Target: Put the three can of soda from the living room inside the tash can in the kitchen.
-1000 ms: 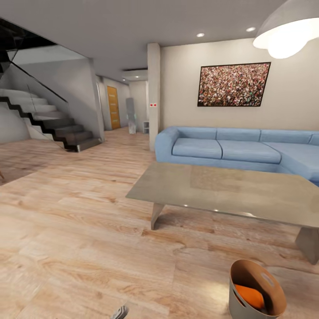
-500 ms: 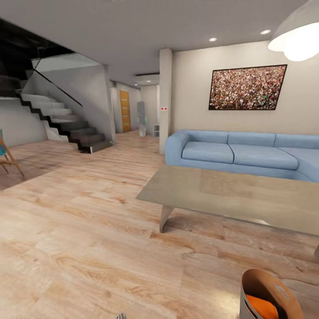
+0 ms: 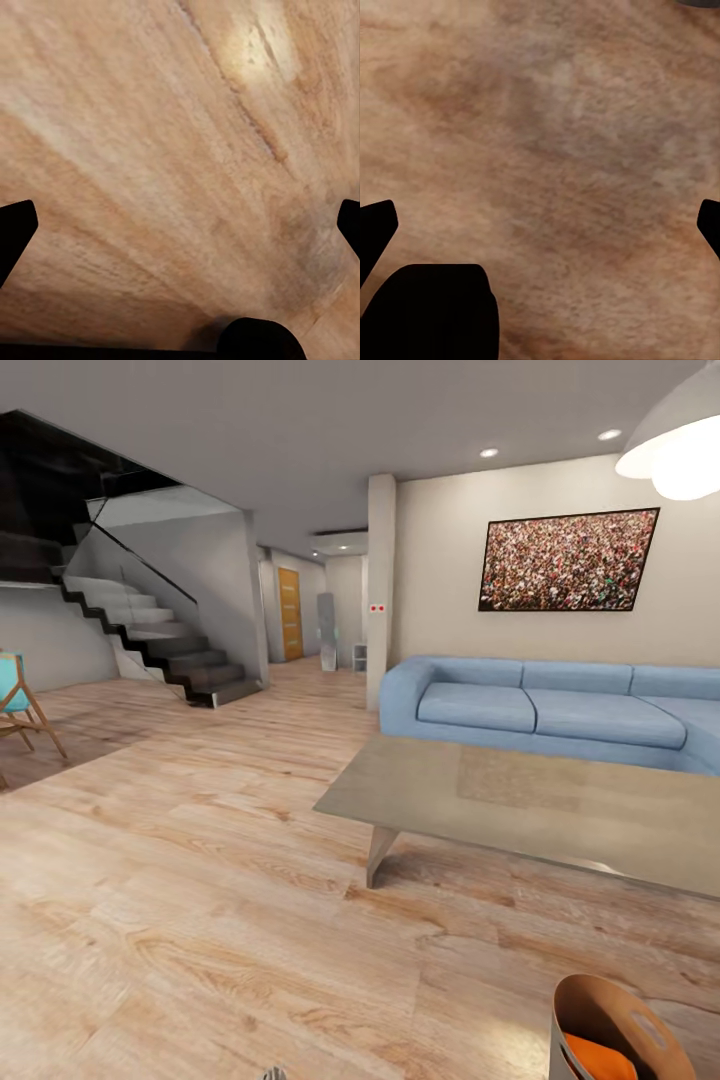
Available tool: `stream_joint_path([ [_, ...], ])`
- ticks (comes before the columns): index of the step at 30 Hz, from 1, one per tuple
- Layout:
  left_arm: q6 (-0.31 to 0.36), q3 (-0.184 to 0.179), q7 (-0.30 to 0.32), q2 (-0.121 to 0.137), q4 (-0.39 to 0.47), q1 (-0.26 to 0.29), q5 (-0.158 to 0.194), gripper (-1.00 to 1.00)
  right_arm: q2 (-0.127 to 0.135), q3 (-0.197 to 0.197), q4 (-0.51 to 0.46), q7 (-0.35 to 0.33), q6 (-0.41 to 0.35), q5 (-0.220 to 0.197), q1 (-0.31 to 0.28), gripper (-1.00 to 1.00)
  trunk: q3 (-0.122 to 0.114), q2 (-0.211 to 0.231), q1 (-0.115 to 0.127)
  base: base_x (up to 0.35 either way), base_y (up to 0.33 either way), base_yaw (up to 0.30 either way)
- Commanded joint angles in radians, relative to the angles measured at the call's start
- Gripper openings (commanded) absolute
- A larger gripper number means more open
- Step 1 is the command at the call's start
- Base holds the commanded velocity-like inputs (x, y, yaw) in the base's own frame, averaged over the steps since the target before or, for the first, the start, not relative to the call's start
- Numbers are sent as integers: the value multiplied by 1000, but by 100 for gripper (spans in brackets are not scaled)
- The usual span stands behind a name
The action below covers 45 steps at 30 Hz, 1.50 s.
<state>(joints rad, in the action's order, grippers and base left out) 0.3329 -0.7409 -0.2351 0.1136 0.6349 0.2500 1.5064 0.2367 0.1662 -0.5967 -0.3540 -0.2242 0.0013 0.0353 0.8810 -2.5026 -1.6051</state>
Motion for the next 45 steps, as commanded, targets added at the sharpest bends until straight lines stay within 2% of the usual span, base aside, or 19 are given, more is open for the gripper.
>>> stream_joint_path([
  [1, 0, 0, 0, 0, 0, 0, 0, 100, 0, 0, 0, 0, 0, 0, 0, 100, 0, 0, 0, 0, 0, 5],
  [8, 1, 3, -1, -1, -8, 1, 3, 100, -8, 5, 6, 10, 2, -6, 0, 100, 0, 0, 0, 0, 0, 2],
  [12, 3, 2, -2, -2, -97, 1, 8, 100, -21, 1, 56, 25, 12, -2, 0, 100, 0, 0, 0, 0, 0, 0],
  [18, 3, -3, -1, -9, -156, -3, 8, 100, -41, 5, 92, 29, 13, -7, 0, 100, 0, 0, 0, 0, 0, 0],
  [19, 3, -4, -1, -17, -182, -7, 8, 100, -43, 7, 107, 32, 13, -8, 0, 100, 0, 0, 0, 0, 0, 0],
  [21, 4, -6, -1, -47, -344, -19, 8, 100, -49, 6, 194, 39, 14, -10, 0, 100, 0, 0, 0, 0, 0, 0],
  [22, 4, -6, -1, -54, -398, -23, 8, 100, -51, 4, 218, 40, 14, -8, 0, 100, 0, 0, 0, 0, 0, 0],
  [24, 4, -6, -2, -62, -475, -33, 8, 100, -60, 2, 247, 41, 14, -4, 0, 100, 0, 0, 0, 0, 0, 0],
  [28, 3, -6, -2, -65, -547, -63, 7, 100, -70, 1, 273, 42, 14, -3, 0, 100, 0, 0, 0, 0, 0, 0],
  [37, 3, -6, -3, -68, -579, -101, 5, 100, -77, 1, 337, 43, 13, -8, 1, 100, 0, 0, 0, 0, 0, 0],
  [45, 3, -4, -2, -69, -582, -106, 3, 100, -133, 2, 427, 43, 13, -9, 2, 100, 0, 0, 0, 0, 0, 0],
])
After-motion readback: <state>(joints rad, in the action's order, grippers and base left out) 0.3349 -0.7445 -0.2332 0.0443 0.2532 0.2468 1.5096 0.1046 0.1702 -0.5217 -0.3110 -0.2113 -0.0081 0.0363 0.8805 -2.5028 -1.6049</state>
